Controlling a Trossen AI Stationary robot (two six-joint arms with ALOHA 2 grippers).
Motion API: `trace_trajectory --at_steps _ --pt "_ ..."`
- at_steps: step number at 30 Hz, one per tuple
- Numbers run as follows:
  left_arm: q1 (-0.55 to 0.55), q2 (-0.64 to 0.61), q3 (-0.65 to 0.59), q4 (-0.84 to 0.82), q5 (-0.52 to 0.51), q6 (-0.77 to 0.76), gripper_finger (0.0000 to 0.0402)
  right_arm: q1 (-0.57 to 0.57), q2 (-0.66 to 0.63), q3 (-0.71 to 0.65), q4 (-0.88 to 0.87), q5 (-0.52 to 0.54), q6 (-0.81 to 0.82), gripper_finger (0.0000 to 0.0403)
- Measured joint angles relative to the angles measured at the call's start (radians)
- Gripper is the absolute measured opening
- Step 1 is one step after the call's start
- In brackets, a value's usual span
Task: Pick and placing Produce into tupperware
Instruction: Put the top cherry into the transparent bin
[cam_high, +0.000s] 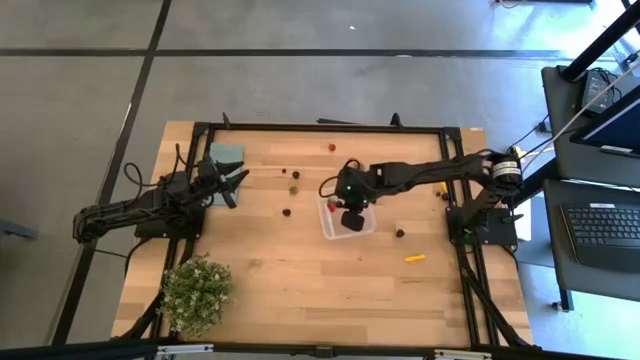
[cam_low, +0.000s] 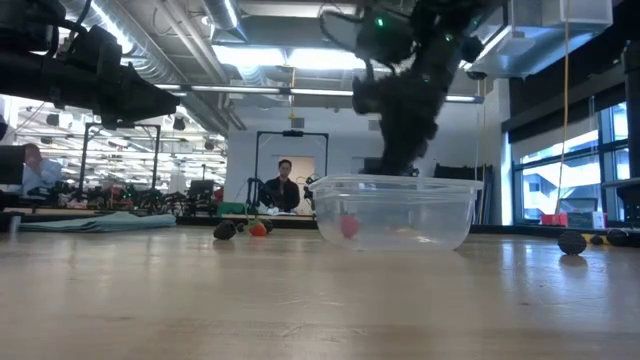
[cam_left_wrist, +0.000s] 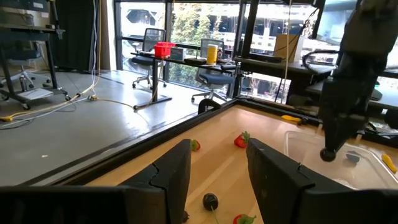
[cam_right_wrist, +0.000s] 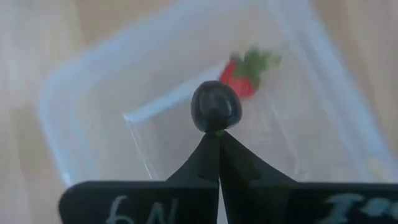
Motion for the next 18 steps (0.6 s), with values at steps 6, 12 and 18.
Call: trace_trajectory --at_steps 6,12,18 --pt "0.000 0.000 0.000 0.000 0.000 -0.003 0.0149 0.000 0.000 -0.071 0.018 0.000 0.013 0.0005" --pt "0.000 0.000 0.000 0.000 0.000 -0.003 0.0149 -0.001 0.000 -0.074 0.030 0.000 0.010 0.0041" --pt "0.000 0.000 0.000 0.000 0.000 -0.003 0.0149 -0.012 0.000 -0.074 0.033 0.000 -0.001 0.0072"
